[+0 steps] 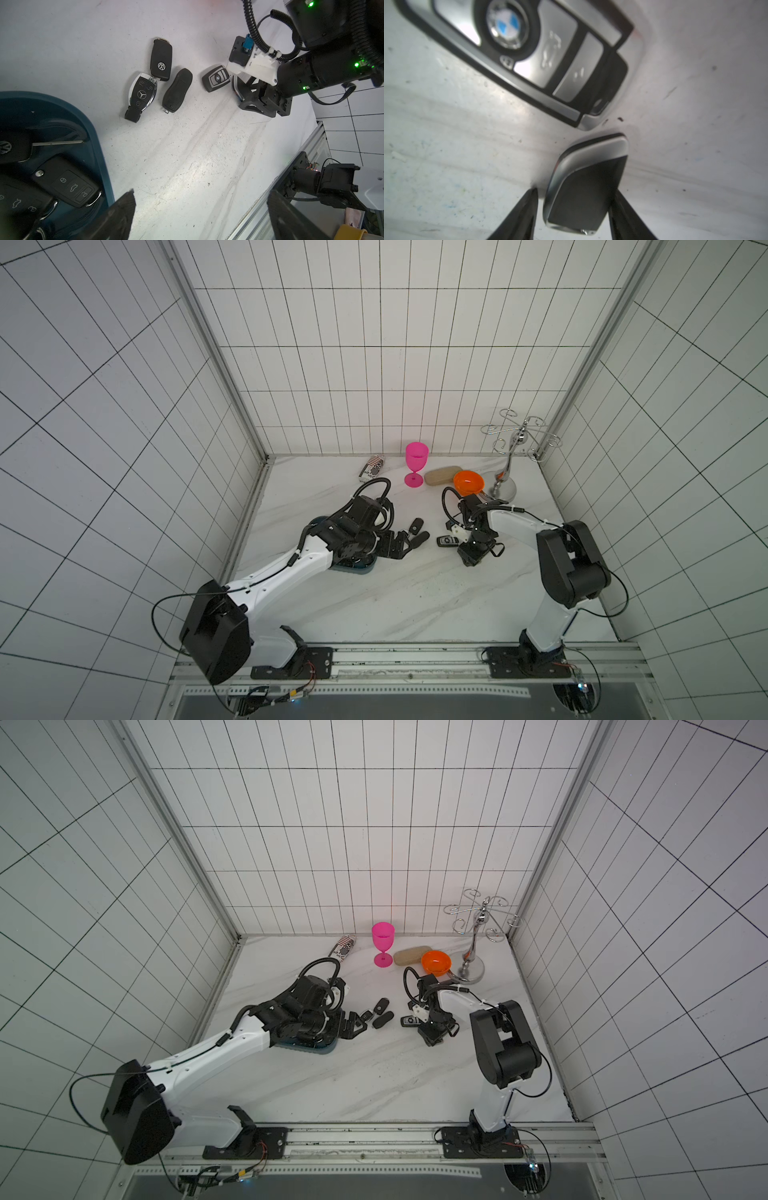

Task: Place the car key into the storage box
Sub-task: Pick up the car key from the center of the board.

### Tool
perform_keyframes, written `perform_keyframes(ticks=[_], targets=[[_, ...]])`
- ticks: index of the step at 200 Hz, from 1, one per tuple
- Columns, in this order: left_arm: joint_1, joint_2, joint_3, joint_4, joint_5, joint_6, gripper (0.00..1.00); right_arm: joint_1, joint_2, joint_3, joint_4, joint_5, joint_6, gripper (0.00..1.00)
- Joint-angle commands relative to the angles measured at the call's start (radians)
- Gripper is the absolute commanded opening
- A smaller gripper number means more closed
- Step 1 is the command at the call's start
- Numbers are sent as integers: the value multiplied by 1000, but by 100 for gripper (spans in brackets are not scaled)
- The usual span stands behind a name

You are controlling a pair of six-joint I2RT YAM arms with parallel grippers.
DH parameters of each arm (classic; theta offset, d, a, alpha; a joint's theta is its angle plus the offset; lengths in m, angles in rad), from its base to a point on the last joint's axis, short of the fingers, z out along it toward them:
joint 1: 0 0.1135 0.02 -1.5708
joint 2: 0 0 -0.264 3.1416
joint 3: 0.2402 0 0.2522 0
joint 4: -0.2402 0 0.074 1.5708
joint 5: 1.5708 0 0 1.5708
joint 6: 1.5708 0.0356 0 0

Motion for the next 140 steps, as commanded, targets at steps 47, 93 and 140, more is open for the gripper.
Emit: perform_keyframes(ticks=[47,93,140], targets=[[33,-24,-19,30,-34,-20,97,9,12,-32,-106,10,60,23],[84,-34,-31,52,-9,-49,97,18,-150,-3,-113,43,91,9],[99,49,-37,180,258,-112,95,71,-320,82,-164,8,100,7]])
